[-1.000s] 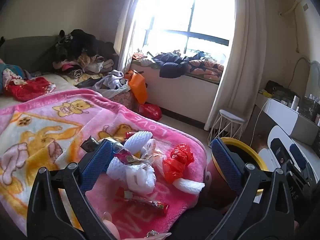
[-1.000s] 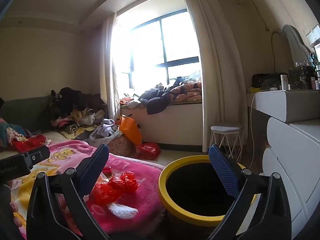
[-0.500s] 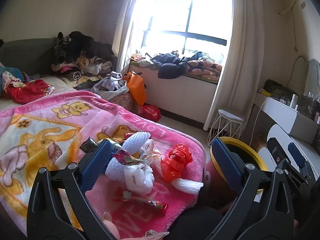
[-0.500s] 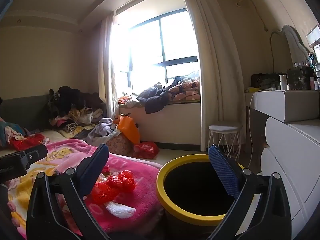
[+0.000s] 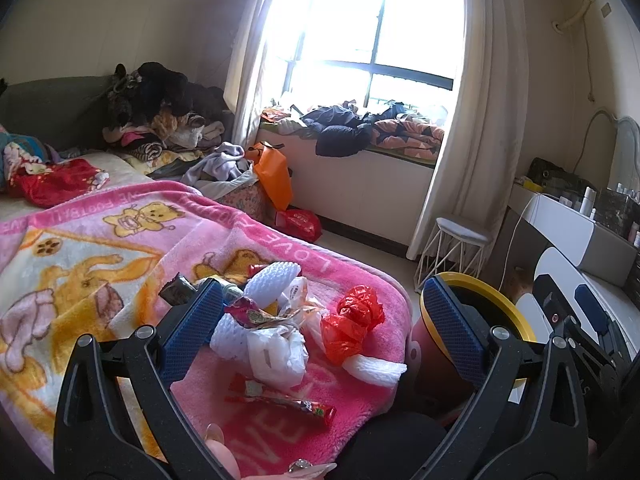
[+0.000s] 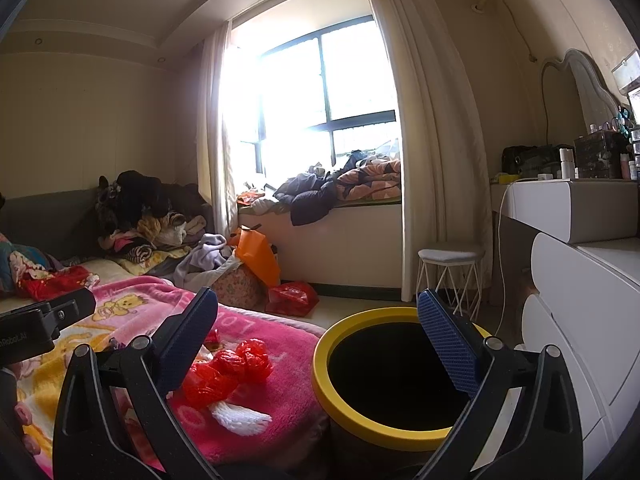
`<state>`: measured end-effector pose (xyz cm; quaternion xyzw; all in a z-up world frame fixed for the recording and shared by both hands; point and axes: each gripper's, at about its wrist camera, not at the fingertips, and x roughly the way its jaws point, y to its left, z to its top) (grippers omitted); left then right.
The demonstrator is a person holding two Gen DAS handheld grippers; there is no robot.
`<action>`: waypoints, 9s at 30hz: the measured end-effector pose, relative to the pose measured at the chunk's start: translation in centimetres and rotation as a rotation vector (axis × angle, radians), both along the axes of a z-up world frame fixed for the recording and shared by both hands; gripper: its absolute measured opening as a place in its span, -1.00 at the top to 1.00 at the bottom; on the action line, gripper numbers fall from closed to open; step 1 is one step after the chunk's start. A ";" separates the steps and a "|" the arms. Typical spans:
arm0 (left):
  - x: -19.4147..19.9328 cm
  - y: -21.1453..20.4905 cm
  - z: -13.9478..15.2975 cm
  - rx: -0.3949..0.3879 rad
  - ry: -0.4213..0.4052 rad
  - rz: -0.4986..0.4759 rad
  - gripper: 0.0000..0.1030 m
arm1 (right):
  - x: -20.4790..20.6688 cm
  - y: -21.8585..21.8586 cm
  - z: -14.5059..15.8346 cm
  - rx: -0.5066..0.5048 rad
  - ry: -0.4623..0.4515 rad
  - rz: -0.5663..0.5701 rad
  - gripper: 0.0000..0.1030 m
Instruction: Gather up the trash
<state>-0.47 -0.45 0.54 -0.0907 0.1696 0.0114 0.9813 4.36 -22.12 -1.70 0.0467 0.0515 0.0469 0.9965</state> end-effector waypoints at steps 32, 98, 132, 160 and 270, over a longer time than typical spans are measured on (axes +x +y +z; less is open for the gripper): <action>0.0 -0.3 0.3 0.001 0.005 0.004 -0.80 | 0.5 0.0 -1.5 0.003 0.026 0.006 -0.88; 10.2 8.6 -7.5 -0.089 0.341 -0.041 0.11 | 20.0 11.2 -9.5 0.116 0.913 0.339 0.19; 9.7 3.1 -2.1 -0.054 0.186 -0.132 0.53 | 15.5 3.1 -1.6 0.187 0.592 0.381 0.36; 10.9 -5.8 -1.6 -0.016 0.181 -0.284 0.53 | 14.6 -7.8 -0.7 0.264 0.540 0.172 0.36; 9.2 7.5 -3.5 -0.108 0.154 0.108 -0.79 | 10.3 7.8 -1.7 -0.224 0.500 0.529 -0.49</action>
